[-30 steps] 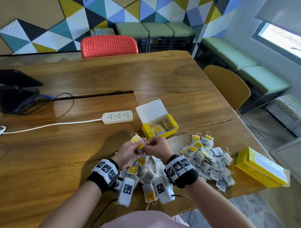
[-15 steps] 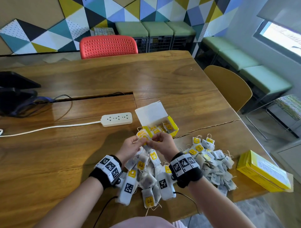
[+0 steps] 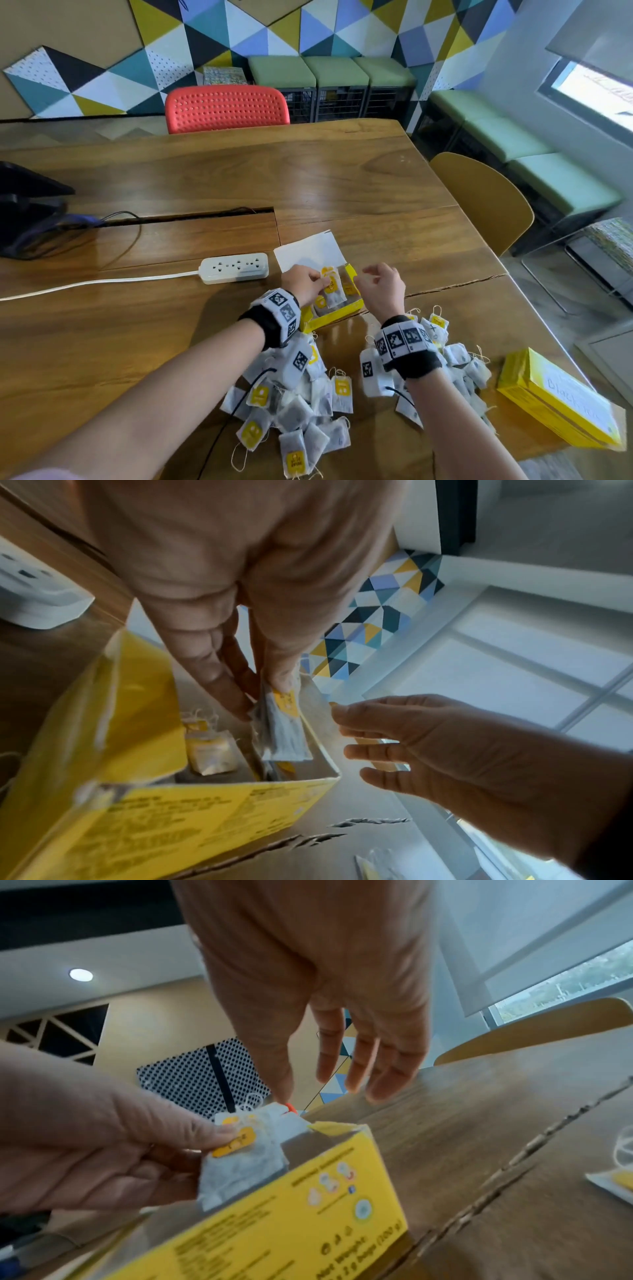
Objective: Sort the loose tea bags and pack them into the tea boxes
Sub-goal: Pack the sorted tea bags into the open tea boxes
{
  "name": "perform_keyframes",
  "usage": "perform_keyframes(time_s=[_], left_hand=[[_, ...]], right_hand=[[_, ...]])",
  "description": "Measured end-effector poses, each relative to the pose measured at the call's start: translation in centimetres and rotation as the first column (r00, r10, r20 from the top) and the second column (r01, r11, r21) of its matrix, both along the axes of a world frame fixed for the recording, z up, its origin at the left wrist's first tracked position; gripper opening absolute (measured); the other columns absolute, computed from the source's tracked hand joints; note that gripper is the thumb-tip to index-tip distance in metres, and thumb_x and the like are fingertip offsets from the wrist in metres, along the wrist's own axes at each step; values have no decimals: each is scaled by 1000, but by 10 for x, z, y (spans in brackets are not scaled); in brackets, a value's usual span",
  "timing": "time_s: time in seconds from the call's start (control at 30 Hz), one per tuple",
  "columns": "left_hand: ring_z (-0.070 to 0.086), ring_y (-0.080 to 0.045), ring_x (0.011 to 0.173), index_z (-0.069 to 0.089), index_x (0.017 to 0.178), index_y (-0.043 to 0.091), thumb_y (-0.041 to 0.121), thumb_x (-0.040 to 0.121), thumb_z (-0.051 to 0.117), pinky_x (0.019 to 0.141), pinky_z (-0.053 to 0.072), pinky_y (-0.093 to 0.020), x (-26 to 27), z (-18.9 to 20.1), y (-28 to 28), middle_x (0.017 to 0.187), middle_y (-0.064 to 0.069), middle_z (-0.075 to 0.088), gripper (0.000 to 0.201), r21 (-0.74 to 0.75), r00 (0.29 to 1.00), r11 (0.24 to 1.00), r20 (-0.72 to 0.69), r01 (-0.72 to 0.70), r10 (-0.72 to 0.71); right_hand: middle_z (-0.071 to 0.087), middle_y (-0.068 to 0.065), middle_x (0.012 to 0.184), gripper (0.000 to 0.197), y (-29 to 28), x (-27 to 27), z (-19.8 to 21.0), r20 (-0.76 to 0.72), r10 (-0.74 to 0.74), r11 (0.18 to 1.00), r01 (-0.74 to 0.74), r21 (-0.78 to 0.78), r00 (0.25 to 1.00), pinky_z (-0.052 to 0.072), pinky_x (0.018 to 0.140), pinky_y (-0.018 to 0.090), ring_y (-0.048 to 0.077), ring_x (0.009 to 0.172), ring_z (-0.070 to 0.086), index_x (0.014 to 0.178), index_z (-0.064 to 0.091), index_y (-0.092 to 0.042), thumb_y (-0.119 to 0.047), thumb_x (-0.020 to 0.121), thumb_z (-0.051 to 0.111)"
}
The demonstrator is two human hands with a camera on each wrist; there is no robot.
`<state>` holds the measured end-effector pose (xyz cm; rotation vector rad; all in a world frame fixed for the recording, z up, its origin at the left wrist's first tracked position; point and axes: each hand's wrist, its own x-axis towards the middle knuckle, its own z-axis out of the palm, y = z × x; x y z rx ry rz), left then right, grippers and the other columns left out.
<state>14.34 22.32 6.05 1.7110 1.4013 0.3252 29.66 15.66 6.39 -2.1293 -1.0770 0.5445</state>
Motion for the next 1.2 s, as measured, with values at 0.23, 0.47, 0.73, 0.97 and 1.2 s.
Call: perform_keyframes(time_s=[0.23,0.47,0.73,0.97,1.2], left_hand=[[62,-17,76,62,64,15,30,92,64,73,50,-25,34,-10,17,59,3,55,31,-62,963,995,-265,-76,56],[68,-24,77,71,77,3,25,87,71,69,55,-29,42,-19,16,86,-13,73,23,22,954,995,-285,-94,97],[67,-30,73,67,79,9,22,81,76,61,53,-31,28,-19,12,78,-9,63,16,247,954,968,-299,41,36],[66,-30,92,73,103,13,12,82,71,84,55,-40,30,-29,2,103,-13,67,21,200,909,941,-373,274,-186],[64,-29,96,76,93,13,10,85,66,82,54,-36,32,-30,2,98,-11,69,13,248,862,893,-447,375,-237]], right_hand=[[58,10,113,40,17,12,-16,67,201,961,-183,-208,977,40,89,28,25,108,54,111,58,-9,-30,80,73],[61,9,112,32,20,11,-24,43,203,959,-190,-208,978,38,85,24,25,107,55,108,60,-10,-21,80,70],[64,7,111,28,21,16,-26,20,210,955,-201,-220,977,40,83,22,23,104,59,106,64,-12,-14,79,71],[64,5,107,32,14,11,-24,24,201,959,-192,-211,979,40,80,23,20,101,57,102,64,-14,-18,74,79],[51,8,117,42,15,3,-12,129,200,945,-157,-286,971,44,81,33,27,103,54,111,52,-11,-12,76,76]])
